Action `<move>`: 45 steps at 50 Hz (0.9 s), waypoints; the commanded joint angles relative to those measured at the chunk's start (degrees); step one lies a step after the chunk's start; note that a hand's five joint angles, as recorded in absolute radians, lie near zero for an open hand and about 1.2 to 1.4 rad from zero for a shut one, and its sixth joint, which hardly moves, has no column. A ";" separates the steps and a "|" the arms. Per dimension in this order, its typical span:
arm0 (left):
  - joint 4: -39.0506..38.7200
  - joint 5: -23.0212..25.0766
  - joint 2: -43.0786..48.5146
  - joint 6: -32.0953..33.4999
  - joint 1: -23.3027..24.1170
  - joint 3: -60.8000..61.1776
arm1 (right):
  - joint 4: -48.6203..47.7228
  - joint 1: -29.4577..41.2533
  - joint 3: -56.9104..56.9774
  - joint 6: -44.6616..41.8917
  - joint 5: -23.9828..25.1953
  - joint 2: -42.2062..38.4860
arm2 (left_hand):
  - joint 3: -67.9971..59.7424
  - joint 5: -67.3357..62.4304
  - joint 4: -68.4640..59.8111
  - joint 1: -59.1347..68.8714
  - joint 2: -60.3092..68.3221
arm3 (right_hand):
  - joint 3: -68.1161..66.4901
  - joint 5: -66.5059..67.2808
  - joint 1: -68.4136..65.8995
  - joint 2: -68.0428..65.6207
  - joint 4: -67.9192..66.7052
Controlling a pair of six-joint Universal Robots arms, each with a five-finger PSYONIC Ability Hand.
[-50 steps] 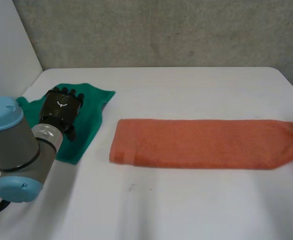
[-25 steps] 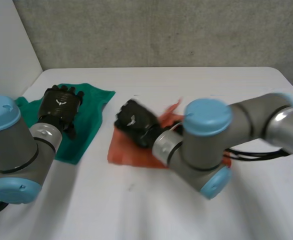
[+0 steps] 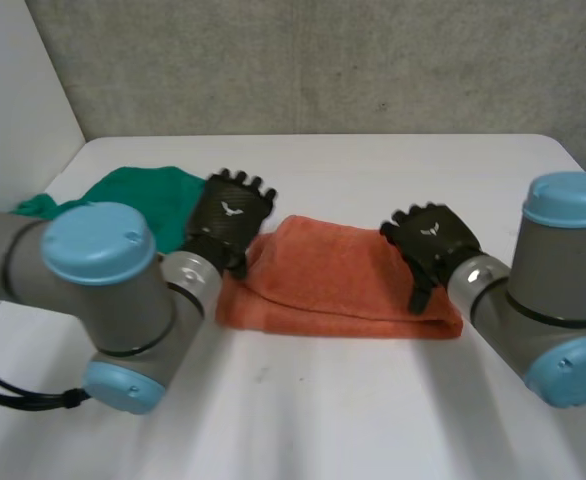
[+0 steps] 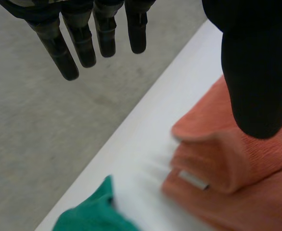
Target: Fold the laundry.
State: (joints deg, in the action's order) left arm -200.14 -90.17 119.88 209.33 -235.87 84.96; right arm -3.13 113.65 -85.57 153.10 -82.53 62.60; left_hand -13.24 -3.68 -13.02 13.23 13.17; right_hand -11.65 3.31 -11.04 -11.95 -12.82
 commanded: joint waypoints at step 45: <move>6.77 -8.44 5.72 11.54 3.23 -1.74 | -3.90 -6.60 -11.64 -0.09 3.96 1.21 | -66.76 -66.32 -66.98 66.77 66.83 | -15.59 13.92 -16.20 -15.28 -14.41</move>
State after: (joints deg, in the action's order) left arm -193.85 -96.20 129.77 220.94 -233.71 78.95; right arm -6.81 107.22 -96.28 152.63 -79.13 63.37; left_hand -67.94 -55.46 -68.41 63.28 68.05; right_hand -21.43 11.05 -18.26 -19.27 -21.40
